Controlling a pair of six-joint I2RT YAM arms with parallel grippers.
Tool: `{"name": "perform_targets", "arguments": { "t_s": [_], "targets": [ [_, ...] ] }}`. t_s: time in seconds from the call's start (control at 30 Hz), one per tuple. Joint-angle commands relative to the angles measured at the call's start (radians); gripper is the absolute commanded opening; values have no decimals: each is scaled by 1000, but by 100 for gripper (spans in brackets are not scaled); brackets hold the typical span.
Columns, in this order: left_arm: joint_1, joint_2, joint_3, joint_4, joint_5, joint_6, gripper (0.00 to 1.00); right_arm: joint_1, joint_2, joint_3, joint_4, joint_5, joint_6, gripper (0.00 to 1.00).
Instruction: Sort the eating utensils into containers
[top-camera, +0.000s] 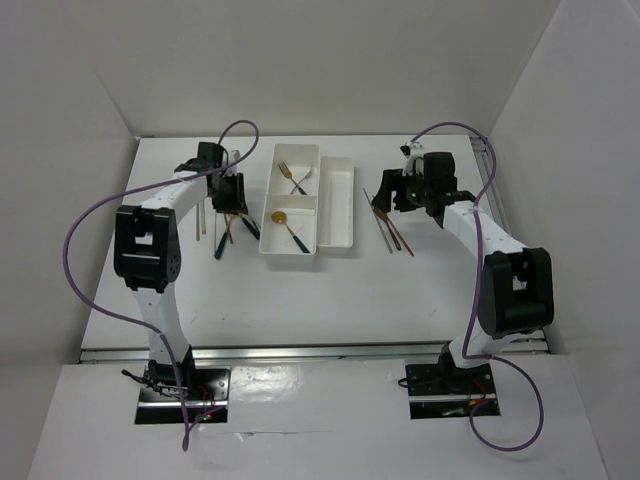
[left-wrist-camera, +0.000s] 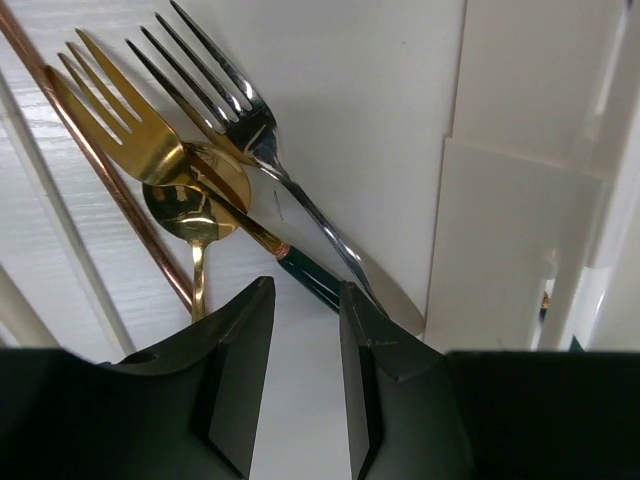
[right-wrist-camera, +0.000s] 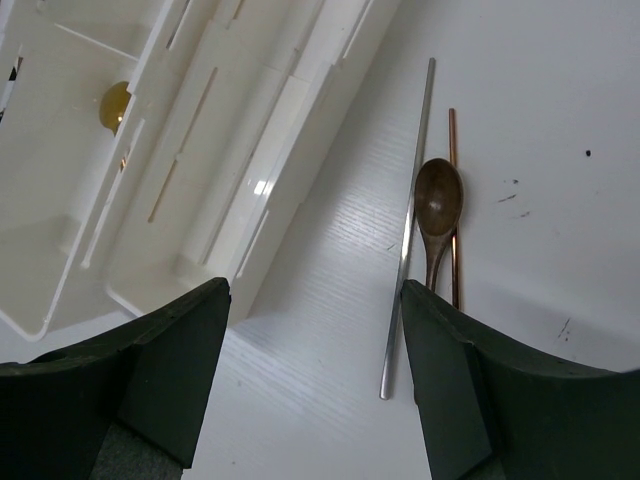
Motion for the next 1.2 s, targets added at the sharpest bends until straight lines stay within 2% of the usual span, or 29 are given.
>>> {"name": "perform_targets", "arguments": {
  "t_s": [0.0, 0.57, 0.97, 1.17],
  "targets": [
    [-20, 26, 38, -34, -6, -42, 46, -5, -26, -10, 36, -8, 1, 77],
    [-51, 81, 66, -62, -101, -42, 46, -23, -17, 1, 36, 1, 1, 77],
    [-51, 89, 26, -62, -150, -42, 47, -33, 3, 24, 36, -8, 1, 77],
    [-51, 121, 15, -71, -169, -42, 43, -33, 3, 24, 36, -8, 1, 77]
  ]
}}
